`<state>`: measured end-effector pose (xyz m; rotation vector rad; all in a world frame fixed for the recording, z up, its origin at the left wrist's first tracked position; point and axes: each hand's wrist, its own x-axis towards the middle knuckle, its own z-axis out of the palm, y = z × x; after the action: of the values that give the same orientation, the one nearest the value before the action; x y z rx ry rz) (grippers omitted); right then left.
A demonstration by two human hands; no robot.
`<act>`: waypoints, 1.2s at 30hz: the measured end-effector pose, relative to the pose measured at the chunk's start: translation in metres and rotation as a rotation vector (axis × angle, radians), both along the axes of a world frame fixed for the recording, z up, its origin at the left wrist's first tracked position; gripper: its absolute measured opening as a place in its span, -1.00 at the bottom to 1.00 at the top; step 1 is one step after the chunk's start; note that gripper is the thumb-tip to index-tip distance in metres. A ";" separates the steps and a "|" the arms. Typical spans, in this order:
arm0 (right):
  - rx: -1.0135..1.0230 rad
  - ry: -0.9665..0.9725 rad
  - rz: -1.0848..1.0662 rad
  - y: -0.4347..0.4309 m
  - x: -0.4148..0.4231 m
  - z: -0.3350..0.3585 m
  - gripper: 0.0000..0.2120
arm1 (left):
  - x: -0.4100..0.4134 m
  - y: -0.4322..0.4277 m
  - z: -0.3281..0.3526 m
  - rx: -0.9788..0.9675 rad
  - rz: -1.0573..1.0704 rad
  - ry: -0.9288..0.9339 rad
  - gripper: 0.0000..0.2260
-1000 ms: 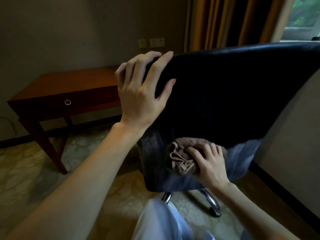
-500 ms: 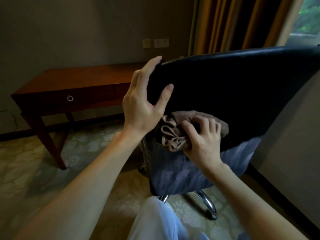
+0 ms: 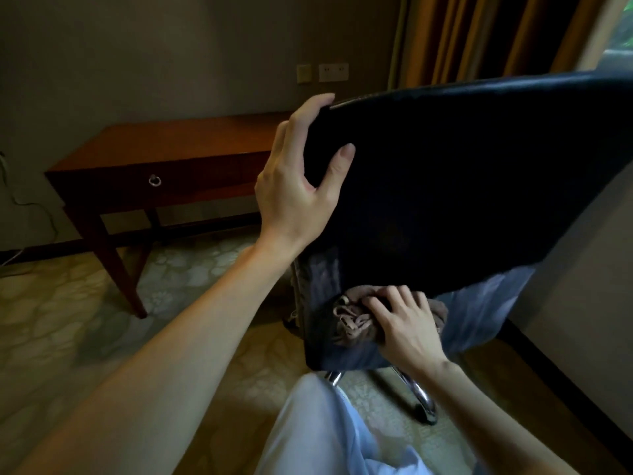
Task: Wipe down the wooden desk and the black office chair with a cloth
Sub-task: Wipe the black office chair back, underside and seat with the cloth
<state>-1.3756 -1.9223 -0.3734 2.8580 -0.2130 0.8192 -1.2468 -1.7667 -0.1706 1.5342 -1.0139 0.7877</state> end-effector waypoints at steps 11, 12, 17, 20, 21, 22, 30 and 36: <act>-0.195 -0.668 0.131 0.030 0.020 0.134 -0.61 | -0.007 0.008 0.004 0.008 -0.235 0.115 -0.64; -0.209 -0.646 0.111 0.032 0.026 0.133 -0.61 | -0.007 0.008 0.004 0.015 -0.255 0.110 -0.64; -0.139 -0.478 0.104 0.028 0.036 0.068 -0.55 | -0.007 0.006 0.002 0.016 -0.281 0.103 -0.62; -0.135 -0.172 0.114 0.021 0.028 0.012 -0.47 | -0.010 0.005 -0.001 -0.010 -0.287 0.127 -0.62; -0.132 -0.082 0.105 0.018 0.024 -0.002 -0.48 | -0.009 0.005 -0.002 -0.015 -0.299 0.130 -0.61; -0.126 -0.016 0.085 0.016 0.020 -0.013 -0.50 | -0.008 0.004 -0.003 -0.016 -0.313 0.134 -0.61; -0.085 0.017 0.060 0.015 0.004 -0.006 -0.53 | -0.005 0.005 -0.001 0.034 -0.332 0.129 -0.62; -0.132 -0.425 0.122 0.016 -0.008 0.065 -0.58 | -0.013 0.002 0.004 0.055 -0.394 0.124 -0.62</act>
<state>-1.3838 -1.9062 -0.3080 2.5636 -0.0307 1.4042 -1.2600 -1.7651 -0.1671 1.3514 -1.2031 0.3873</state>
